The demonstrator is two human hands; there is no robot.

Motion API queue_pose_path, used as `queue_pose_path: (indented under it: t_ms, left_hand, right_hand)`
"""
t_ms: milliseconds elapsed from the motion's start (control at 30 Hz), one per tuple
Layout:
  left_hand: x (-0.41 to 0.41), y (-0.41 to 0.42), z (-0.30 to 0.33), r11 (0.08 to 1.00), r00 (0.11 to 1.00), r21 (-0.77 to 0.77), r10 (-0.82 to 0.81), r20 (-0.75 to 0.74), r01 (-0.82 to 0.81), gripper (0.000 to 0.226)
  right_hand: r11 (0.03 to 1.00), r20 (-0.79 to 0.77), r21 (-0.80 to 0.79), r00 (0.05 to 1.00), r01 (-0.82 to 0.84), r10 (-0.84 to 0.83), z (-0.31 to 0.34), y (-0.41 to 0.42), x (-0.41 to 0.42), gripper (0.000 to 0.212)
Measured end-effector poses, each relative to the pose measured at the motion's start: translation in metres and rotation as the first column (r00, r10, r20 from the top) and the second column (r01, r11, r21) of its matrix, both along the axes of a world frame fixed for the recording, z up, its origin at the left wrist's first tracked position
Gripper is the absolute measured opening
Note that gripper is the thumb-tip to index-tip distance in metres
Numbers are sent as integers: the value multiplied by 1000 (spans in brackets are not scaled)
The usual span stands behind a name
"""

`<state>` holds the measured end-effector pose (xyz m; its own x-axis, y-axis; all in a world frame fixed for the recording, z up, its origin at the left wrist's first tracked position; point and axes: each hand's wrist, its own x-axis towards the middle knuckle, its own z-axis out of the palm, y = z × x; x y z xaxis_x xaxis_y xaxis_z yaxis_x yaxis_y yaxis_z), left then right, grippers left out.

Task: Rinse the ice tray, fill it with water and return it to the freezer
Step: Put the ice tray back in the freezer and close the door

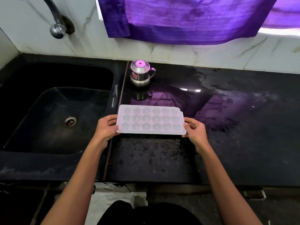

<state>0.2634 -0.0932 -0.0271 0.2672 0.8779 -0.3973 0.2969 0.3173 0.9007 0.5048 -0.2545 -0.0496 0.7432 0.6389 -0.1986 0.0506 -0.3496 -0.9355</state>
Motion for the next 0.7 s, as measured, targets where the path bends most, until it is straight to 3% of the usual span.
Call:
queue_pose_path:
  t_ms: [433,700]
  left_hand:
    - [-32,-7,5,994,995,27,102,18,-102,41]
    - [-96,-16,15,958,961,74,274,48,-277,41]
  right_hand:
    - [997,10,-2,997,-80,80,15,14,-21,25]
    - [966,16,44,967,-255,254,31,52,-61,23]
